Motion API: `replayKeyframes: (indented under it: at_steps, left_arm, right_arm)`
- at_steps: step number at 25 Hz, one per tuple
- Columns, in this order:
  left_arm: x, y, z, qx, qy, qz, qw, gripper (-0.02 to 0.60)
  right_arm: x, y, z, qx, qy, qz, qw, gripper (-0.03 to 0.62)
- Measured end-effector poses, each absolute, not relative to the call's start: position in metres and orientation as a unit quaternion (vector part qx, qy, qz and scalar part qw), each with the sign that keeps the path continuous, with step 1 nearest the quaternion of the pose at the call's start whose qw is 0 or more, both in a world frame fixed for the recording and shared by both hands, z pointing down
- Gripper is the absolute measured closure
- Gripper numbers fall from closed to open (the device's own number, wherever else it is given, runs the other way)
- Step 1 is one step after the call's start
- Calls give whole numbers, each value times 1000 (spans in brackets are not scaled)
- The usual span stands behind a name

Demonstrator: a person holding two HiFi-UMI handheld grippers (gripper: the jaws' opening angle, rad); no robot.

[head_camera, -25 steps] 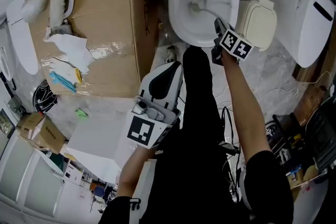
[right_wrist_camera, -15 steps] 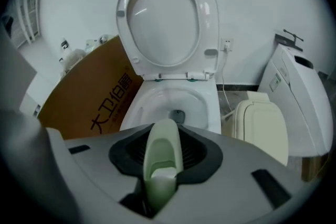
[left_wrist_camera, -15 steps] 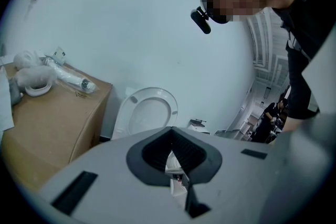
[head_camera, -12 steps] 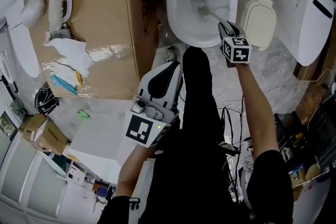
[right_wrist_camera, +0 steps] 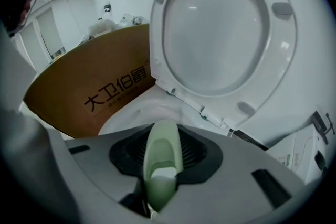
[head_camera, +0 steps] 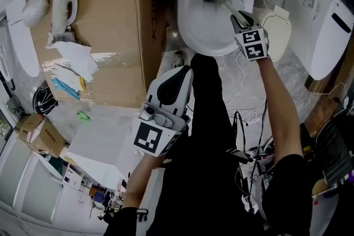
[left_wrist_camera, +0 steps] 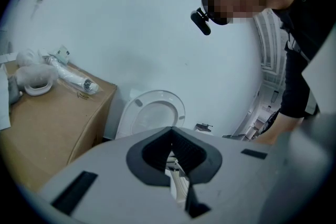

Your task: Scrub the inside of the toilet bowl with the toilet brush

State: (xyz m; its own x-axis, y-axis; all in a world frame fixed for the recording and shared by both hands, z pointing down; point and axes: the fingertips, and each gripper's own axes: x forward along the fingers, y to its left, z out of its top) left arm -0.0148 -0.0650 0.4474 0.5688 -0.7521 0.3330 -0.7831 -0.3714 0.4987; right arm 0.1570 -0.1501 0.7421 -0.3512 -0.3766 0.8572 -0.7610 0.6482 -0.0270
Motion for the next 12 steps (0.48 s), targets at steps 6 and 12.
replayKeyframes:
  at_steps: [6,12]
  left_arm:
    - [-18,-70,444,823,-473,13,314,574]
    - [-25,-58,438,823,-475,10,311,574]
  right_arm:
    - [125,-161,736,328,-813,210,432,473]
    - [92,-137,734,301,-827,221,420,473]
